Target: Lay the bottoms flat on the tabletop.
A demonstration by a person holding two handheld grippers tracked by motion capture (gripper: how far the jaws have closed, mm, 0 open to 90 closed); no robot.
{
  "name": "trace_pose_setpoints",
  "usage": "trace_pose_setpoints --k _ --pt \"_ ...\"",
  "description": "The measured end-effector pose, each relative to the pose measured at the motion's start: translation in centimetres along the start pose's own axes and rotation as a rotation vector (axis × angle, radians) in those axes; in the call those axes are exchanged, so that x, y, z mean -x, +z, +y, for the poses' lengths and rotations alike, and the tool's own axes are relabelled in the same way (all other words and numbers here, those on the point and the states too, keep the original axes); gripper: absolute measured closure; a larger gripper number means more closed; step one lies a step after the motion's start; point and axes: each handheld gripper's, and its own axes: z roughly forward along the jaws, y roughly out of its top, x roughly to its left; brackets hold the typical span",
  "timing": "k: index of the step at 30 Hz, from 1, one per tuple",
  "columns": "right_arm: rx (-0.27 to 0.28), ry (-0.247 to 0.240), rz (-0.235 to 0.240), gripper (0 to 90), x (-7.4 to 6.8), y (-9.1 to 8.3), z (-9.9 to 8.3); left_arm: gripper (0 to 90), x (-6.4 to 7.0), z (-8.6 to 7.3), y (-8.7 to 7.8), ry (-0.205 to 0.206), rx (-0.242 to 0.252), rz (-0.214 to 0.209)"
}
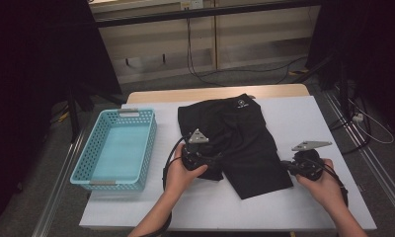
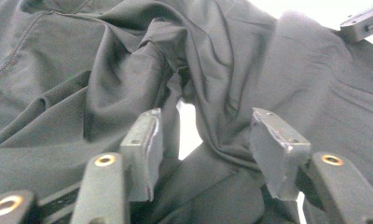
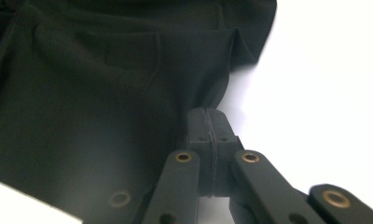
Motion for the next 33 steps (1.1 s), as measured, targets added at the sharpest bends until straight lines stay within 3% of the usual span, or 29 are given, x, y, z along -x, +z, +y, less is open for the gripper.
trace_pose_setpoints --k 10,15,19,25,28,30,33 --pt "-0.066 0.032 -0.033 88.8 0.5 -2.0 -2.7 35.7 0.3 0.3 -0.5 0.004 0.015 -0.011" --pt "0.001 0.027 -0.083 66.7 0.6 -1.6 -1.7 33.3 0.3 0.5 -0.6 0.014 0.019 -0.014" --pt "0.038 0.023 -0.111 63.1 0.8 -0.3 -0.1 29.5 0.1 0.6 -0.8 0.016 0.013 -0.01" --pt "0.032 0.052 -0.139 67.4 1.8 2.6 1.4 21.4 -0.1 0.6 -1.1 0.033 -0.012 -0.011" --pt "0.022 0.066 -0.114 71.4 1.9 3.2 1.4 19.1 -0.4 0.6 -1.3 0.034 -0.009 -0.009" --pt "0.014 0.064 -0.085 85.2 2.0 3.0 1.3 18.6 -0.6 0.6 -1.5 0.032 -0.008 -0.002" --pt "0.017 0.079 -0.054 89.7 2.2 2.8 1.1 18.3 -0.8 0.5 -1.8 0.031 -0.008 0.005"
